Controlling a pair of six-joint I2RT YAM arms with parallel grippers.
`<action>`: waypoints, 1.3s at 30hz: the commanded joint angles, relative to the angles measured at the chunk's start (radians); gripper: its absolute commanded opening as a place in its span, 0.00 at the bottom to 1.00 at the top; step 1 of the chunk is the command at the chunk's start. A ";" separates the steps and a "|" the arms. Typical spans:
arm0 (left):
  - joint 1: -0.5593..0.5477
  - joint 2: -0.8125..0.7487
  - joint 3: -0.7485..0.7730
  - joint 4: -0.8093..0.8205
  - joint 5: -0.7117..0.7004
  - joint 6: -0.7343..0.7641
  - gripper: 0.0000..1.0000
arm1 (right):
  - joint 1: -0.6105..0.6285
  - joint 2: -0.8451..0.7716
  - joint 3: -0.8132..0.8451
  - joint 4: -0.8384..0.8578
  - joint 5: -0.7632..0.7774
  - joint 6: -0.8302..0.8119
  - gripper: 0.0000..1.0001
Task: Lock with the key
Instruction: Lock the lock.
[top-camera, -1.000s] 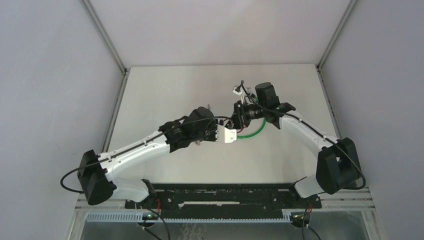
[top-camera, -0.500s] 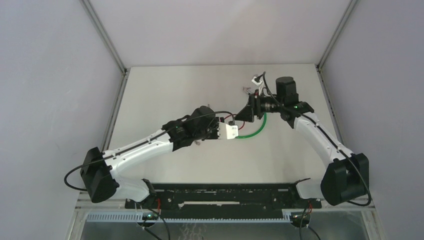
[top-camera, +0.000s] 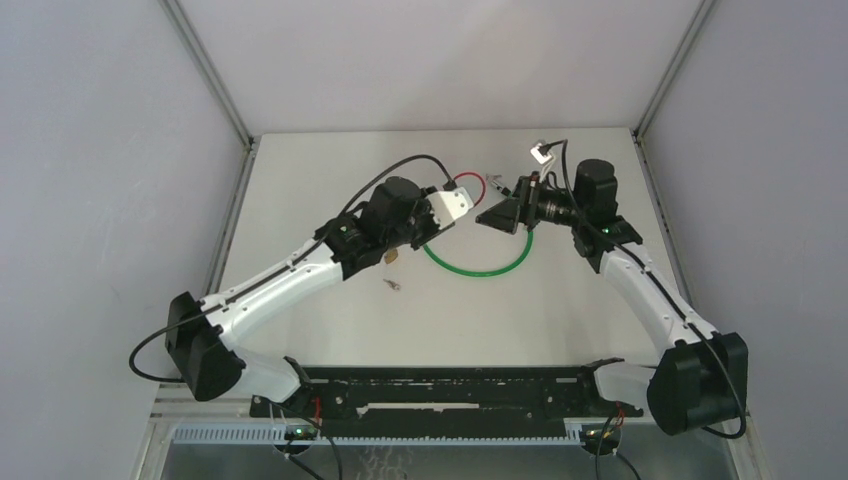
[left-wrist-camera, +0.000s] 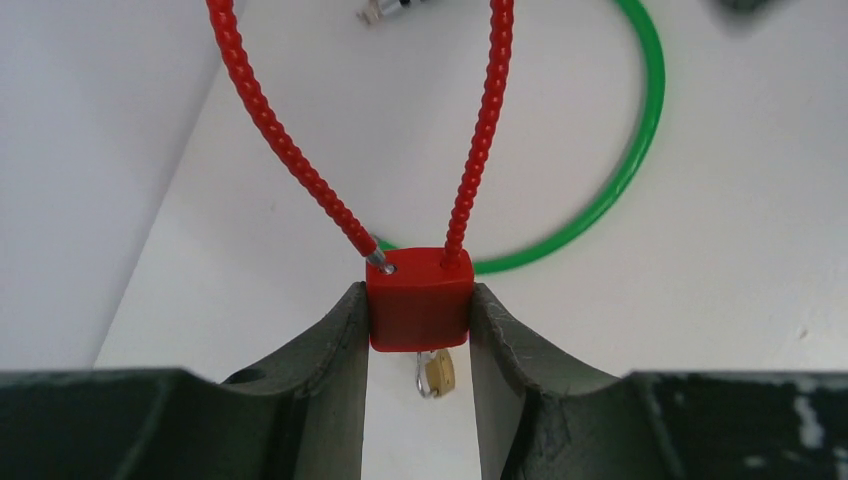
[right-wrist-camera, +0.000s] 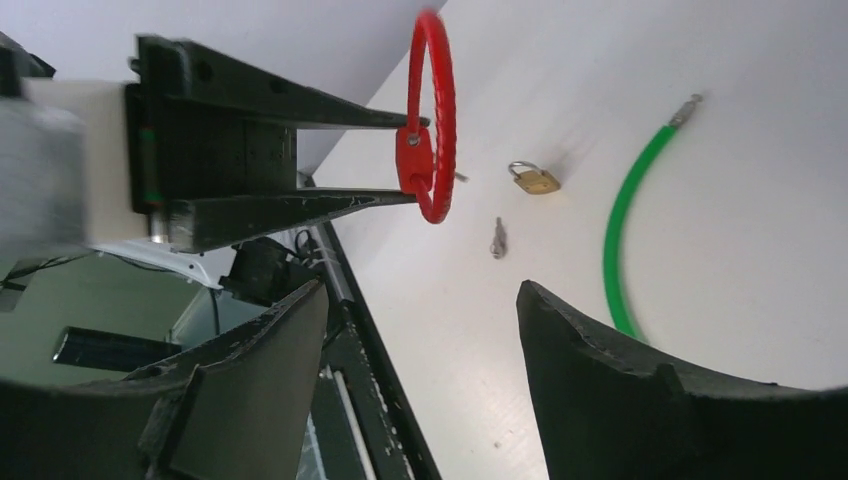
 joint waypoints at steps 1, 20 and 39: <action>0.006 0.013 0.116 0.096 -0.010 -0.133 0.00 | 0.085 0.002 0.001 0.203 0.064 0.128 0.77; 0.006 0.036 0.169 0.090 0.057 -0.248 0.00 | 0.192 0.054 -0.082 0.399 0.266 0.270 0.59; 0.005 0.050 0.161 0.088 0.093 -0.256 0.00 | 0.195 0.086 -0.112 0.488 0.282 0.279 0.29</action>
